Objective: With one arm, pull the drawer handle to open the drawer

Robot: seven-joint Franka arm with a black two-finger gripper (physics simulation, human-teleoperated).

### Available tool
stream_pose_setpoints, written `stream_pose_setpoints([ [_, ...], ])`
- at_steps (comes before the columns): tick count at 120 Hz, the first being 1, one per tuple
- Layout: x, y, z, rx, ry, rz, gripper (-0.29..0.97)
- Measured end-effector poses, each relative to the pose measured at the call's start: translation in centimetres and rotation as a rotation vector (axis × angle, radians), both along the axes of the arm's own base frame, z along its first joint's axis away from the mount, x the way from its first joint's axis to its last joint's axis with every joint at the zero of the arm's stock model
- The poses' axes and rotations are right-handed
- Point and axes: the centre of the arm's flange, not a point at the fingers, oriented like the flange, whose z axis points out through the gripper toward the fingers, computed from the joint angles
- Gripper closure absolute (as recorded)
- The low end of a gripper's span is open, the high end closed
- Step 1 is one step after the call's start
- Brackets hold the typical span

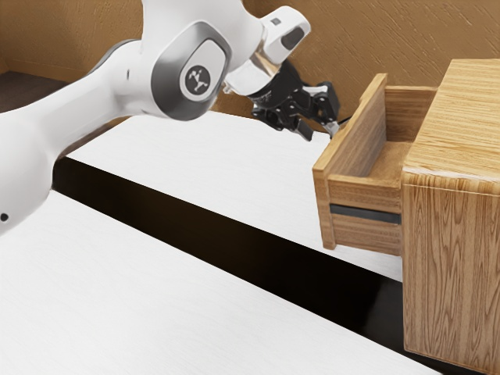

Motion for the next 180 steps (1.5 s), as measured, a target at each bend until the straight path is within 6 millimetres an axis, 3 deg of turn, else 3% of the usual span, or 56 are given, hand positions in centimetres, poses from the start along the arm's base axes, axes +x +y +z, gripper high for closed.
stream_pose_setpoints([
  [19, -0.6, 1.6, 0.2, -0.002, 0.005, 0.027, 0.40],
  [48, -1.9, 1.5, 0.2, -0.001, 0.016, 0.029, 0.40],
  [68, -2.4, 1.3, 1.6, -0.002, -0.008, 0.026, 0.40],
  [146, -0.1, 0.6, 1.5, -0.023, -0.052, 0.018, 0.40],
  [180, 0.8, 0.9, -0.2, -0.026, -0.026, 0.023, 0.40],
])
